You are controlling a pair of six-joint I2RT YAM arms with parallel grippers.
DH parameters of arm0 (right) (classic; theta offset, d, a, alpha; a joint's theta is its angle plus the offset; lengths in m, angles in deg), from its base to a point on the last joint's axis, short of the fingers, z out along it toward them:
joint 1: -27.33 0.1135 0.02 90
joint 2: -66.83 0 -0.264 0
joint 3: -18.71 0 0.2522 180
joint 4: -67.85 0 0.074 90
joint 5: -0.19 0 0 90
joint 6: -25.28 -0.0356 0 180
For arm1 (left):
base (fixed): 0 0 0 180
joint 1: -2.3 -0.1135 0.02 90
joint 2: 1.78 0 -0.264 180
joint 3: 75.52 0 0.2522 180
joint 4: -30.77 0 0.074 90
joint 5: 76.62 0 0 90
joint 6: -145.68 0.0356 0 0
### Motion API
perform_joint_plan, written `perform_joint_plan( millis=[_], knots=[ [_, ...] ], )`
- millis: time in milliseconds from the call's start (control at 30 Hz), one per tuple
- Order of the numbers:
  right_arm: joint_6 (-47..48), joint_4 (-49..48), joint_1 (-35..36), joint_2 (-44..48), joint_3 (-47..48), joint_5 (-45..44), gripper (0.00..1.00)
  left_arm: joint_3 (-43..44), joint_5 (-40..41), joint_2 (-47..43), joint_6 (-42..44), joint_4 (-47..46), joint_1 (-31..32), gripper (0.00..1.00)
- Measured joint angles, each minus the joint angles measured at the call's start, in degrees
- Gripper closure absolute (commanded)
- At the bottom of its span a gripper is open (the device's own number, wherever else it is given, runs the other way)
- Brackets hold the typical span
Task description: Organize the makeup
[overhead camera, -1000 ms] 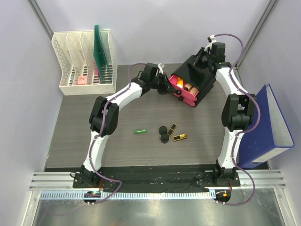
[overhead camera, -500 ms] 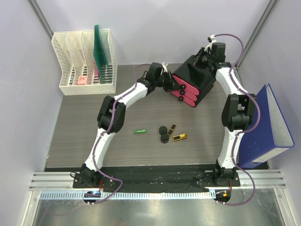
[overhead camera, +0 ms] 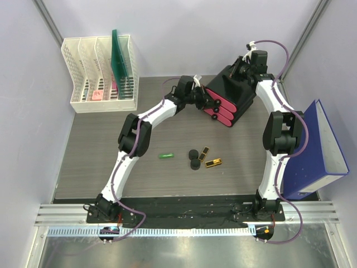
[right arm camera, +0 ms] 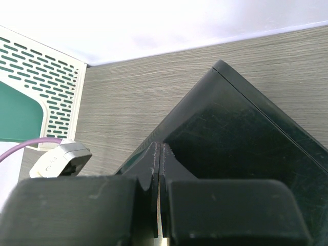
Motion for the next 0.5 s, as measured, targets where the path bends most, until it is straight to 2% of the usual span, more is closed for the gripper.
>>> perform_joint_plan(
  millis=[33,133,233,367,500],
  knots=[
    [0.0,0.0,0.0,0.0,0.0,0.0,0.99,-0.6,0.1,-0.1,0.3,-0.5,0.0,0.58],
    [0.0,-0.1,0.0,0.0,0.0,0.0,0.99,-5.5,-0.4,-2.1,0.4,-3.4,-0.3,0.43],
    [-0.2,-0.3,0.0,-0.2,0.0,0.3,0.99,-11.0,1.4,-6.0,1.2,-5.8,-1.5,0.42],
    [-0.6,-0.9,1.0,-1.1,0.0,1.4,0.99,-12.3,1.9,-7.7,2.0,-7.4,-1.4,0.43],
    [-0.6,-0.5,1.8,-1.1,0.0,1.6,0.99,-12.6,1.8,-7.8,1.8,-8.2,-1.0,0.55]
  ],
)
